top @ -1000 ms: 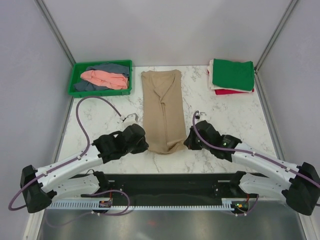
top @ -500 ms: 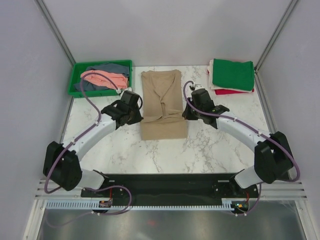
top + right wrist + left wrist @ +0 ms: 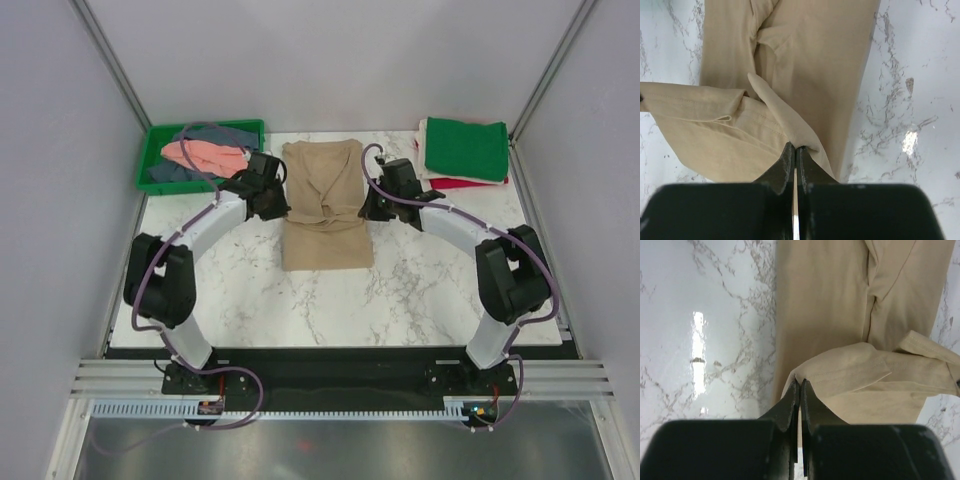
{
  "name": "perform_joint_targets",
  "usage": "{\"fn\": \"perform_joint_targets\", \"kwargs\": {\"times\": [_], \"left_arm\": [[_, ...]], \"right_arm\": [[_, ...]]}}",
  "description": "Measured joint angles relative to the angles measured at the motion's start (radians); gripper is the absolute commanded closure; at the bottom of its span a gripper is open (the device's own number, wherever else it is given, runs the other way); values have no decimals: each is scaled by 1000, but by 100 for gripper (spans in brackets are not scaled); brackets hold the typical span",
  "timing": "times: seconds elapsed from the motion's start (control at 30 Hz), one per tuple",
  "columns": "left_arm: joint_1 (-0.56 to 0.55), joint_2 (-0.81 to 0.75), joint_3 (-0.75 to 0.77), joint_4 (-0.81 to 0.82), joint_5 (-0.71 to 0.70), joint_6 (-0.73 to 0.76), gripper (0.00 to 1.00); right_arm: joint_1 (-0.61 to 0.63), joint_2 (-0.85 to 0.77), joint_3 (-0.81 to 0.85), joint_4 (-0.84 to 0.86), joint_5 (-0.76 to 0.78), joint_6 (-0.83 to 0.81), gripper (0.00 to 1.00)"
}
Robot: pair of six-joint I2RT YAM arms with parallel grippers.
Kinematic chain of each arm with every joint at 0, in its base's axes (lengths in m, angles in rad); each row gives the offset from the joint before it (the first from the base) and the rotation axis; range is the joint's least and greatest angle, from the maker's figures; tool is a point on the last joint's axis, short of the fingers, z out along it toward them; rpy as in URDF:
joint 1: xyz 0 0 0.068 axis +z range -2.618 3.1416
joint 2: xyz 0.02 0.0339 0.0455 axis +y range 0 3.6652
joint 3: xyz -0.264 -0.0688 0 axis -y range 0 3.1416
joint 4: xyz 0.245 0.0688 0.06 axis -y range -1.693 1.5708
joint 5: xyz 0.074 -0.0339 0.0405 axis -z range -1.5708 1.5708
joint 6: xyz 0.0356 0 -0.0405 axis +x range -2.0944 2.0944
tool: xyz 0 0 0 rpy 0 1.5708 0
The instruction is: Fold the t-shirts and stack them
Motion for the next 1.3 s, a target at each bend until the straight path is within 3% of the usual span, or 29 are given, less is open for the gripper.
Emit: {"fn": "perform_joint_targets", "kwargs": {"times": [0.17, 0.2, 0.33, 0.53, 0.63, 0.77, 0.93, 1.1, 1.3], "left_arm": [[29, 128, 76, 14, 27, 15, 91], [35, 146, 86, 14, 31, 17, 78], [78, 264, 192, -18, 72, 31, 60], [154, 483, 627, -187, 126, 36, 56], [168, 462, 702, -214, 129, 39, 55], [156, 314, 558, -210, 125, 39, 55], [127, 44, 136, -114, 159, 36, 55], [111, -89, -192, -18, 220, 22, 56], [104, -137, -411, 133, 271, -3, 57]], "right_arm": [[-18, 76, 36, 19, -10, 8, 97], [-20, 98, 51, 21, -10, 11, 79], [-32, 197, 156, 7, -16, 26, 34], [-92, 362, 483, -98, -12, 24, 28], [-124, 340, 523, -117, -3, 20, 27], [-138, 172, 329, -87, 2, 19, 26], [-114, -36, -29, -27, -79, 29, 26], [-94, -88, -289, 58, -173, 54, 28], [-80, -98, -404, 173, -235, 92, 35]]}}
